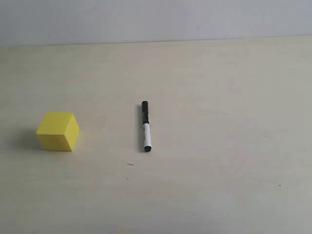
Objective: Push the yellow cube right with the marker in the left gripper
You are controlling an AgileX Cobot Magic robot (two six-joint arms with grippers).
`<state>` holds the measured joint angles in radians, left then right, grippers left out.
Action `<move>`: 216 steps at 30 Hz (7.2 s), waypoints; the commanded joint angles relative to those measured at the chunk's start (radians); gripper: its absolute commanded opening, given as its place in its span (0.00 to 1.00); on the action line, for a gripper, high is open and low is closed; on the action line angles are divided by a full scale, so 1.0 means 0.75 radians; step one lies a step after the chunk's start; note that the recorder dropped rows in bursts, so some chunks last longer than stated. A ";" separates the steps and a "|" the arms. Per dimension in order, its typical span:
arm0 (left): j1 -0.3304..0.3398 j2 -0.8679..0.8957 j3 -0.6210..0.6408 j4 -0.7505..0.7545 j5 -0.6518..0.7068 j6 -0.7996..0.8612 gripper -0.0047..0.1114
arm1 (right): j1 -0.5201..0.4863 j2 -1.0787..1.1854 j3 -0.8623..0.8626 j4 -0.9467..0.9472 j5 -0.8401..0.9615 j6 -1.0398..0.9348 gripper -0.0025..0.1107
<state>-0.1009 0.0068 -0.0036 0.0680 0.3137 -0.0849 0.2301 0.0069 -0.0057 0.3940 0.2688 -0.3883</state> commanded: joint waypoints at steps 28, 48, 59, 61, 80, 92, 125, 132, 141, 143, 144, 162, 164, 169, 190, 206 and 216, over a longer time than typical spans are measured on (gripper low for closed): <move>0.001 -0.009 0.005 -0.001 -0.003 0.003 0.04 | -0.007 -0.009 0.008 -0.001 -0.006 -0.004 0.02; 0.000 -0.009 0.005 -0.356 -0.882 -0.593 0.04 | -0.007 -0.009 0.008 -0.001 -0.006 -0.004 0.02; 0.000 0.315 -0.738 -0.344 -0.922 -0.427 0.04 | -0.007 -0.009 0.008 -0.001 -0.006 -0.004 0.02; 0.000 0.496 -0.939 -0.344 -0.673 -0.312 0.04 | -0.007 -0.009 0.008 -0.001 -0.006 -0.004 0.02; -0.292 1.849 -1.653 -0.300 1.210 -0.061 0.04 | -0.007 -0.009 0.008 -0.001 -0.006 -0.004 0.02; -0.861 2.385 -1.851 0.124 1.207 -0.601 0.04 | -0.007 -0.009 0.008 -0.001 -0.006 -0.004 0.02; -0.889 2.906 -2.201 -0.117 0.934 -0.745 0.39 | -0.007 -0.009 0.008 -0.001 -0.006 -0.004 0.02; -0.889 2.940 -2.201 -0.101 0.904 -0.775 0.39 | -0.007 -0.009 0.008 -0.001 -0.006 -0.004 0.02; -0.889 2.970 -2.201 -0.099 0.877 -0.775 0.39 | -0.007 -0.009 0.008 -0.001 -0.006 -0.004 0.02; -0.889 2.973 -2.201 -0.091 0.871 -0.775 0.39 | -0.007 -0.009 0.008 -0.001 -0.006 -0.004 0.02; -0.889 2.973 -2.201 -0.091 0.871 -0.775 0.39 | -0.007 -0.009 0.008 -0.001 -0.006 -0.004 0.02; -0.889 2.984 -2.201 -0.091 0.862 -0.770 0.39 | -0.007 -0.009 0.008 -0.001 -0.006 -0.004 0.02; -0.889 2.984 -2.197 -0.080 0.861 -0.770 0.39 | -0.007 -0.009 0.008 -0.001 -0.006 -0.004 0.02; -0.889 2.986 -2.197 -0.080 0.860 -0.764 0.39 | -0.007 -0.009 0.008 -0.001 -0.006 -0.004 0.02; -0.889 2.985 -2.197 -0.080 0.869 -0.767 0.39 | -0.007 -0.009 0.008 -0.001 -0.006 -0.004 0.02; -0.889 2.987 -2.148 -0.080 0.815 -0.765 0.39 | -0.007 -0.009 0.008 -0.001 -0.006 -0.004 0.02; -0.889 2.985 -2.148 -0.080 0.818 -0.759 0.04 | -0.007 -0.009 0.008 -0.001 -0.006 -0.004 0.02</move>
<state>-0.7611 2.2514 -1.6180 0.0055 0.9311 -0.6588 0.2301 0.0069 -0.0057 0.3940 0.2688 -0.3883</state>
